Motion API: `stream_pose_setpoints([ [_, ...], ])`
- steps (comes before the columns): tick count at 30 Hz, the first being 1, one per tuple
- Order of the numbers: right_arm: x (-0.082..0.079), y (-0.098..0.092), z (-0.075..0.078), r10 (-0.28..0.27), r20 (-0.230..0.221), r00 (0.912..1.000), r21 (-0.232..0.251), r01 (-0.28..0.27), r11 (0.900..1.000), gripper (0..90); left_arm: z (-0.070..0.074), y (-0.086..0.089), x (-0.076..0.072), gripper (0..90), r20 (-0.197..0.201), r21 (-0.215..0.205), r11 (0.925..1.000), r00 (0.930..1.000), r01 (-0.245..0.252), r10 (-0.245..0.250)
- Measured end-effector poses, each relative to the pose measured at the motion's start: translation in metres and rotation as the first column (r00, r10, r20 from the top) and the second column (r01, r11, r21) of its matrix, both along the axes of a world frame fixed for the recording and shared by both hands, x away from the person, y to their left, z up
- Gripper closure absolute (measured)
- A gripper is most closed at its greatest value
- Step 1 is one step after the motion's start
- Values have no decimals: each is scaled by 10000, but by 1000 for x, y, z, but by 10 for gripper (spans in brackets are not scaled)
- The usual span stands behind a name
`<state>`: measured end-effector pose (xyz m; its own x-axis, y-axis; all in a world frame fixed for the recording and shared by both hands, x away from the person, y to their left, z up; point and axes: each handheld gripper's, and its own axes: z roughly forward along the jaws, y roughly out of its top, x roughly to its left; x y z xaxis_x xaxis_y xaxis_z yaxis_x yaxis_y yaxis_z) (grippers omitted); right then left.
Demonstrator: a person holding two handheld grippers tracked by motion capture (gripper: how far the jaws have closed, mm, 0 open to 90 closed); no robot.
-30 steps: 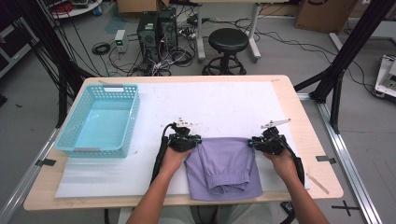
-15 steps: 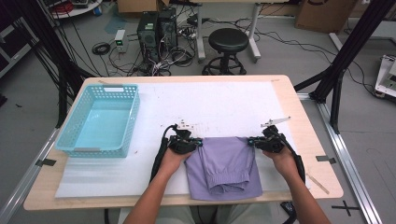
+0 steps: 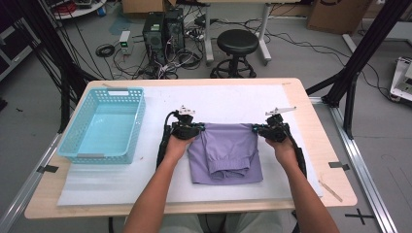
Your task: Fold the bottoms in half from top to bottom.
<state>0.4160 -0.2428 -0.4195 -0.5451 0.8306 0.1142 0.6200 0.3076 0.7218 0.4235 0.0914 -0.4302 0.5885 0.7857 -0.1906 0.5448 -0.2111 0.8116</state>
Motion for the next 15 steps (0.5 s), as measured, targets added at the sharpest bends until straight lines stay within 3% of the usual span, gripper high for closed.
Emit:
stream_pose_setpoints([
  [3,5,10,-1,-94,256,9996,-570,108,9983,853,-2,4,3,853,102,-128,9998,9998,-166,167],
  [8,9,16,-5,-396,260,9989,-678,413,9968,848,-3,4,4,851,180,23,9995,9993,-323,322],
  [9,10,17,-6,-401,187,9990,-810,415,9959,831,-3,4,4,796,176,-4,9991,9990,-412,412],
  [10,10,18,-8,-414,163,9990,-1110,430,9929,796,-3,4,4,652,54,-74,9988,9988,-490,490],
  [11,9,19,-8,-445,161,9989,-1323,462,9901,717,-2,5,3,601,-5,-37,9989,9989,-475,475],
  [15,2,14,-4,-481,105,9988,-937,489,9944,553,1,10,-7,520,34,-80,9989,9989,-470,470],
])
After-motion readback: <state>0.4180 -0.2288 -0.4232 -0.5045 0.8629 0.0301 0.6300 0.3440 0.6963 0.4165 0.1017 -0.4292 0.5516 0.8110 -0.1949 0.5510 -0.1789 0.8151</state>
